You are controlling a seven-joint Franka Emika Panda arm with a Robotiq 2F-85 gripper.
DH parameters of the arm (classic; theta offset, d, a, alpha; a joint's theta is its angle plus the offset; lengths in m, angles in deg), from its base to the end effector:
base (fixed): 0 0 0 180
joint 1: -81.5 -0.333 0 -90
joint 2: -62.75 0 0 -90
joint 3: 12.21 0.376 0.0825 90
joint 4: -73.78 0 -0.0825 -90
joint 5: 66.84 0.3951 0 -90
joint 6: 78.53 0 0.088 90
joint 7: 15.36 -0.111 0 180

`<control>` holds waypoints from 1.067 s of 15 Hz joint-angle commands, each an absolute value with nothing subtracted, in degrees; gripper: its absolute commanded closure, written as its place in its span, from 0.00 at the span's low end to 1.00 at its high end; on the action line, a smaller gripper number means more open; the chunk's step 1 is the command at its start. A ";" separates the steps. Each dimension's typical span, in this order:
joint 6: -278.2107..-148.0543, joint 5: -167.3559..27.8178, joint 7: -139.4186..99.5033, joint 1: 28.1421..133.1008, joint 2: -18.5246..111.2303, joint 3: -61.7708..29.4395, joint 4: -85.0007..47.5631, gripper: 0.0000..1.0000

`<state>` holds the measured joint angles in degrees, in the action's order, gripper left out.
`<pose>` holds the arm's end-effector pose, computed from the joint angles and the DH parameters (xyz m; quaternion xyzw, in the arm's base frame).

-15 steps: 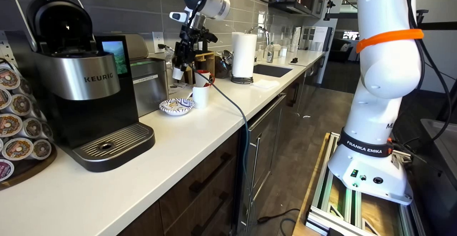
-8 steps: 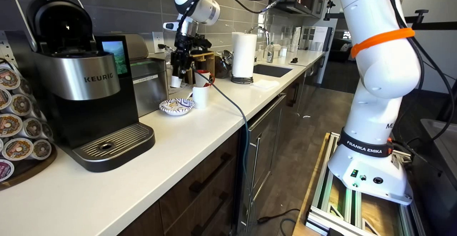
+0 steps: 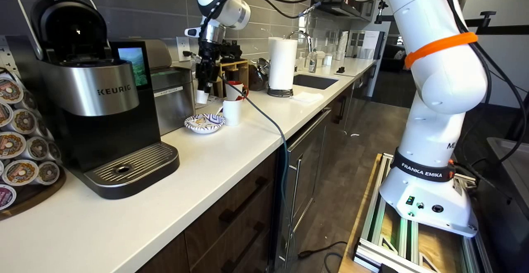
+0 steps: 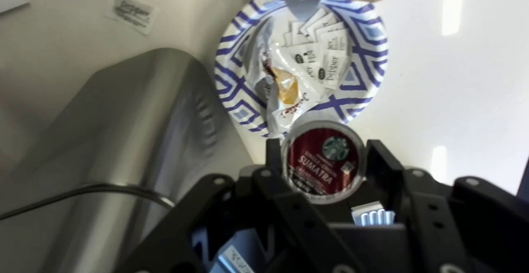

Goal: Put the coffee pod in the black and white bowl on the left.

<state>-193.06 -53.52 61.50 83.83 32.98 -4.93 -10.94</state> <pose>0.7381 0.0608 0.4237 -0.7843 -0.6051 -0.0817 0.1097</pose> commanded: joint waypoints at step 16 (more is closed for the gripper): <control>-187.09 -52.63 10.16 81.35 40.56 -5.65 -22.68 0.72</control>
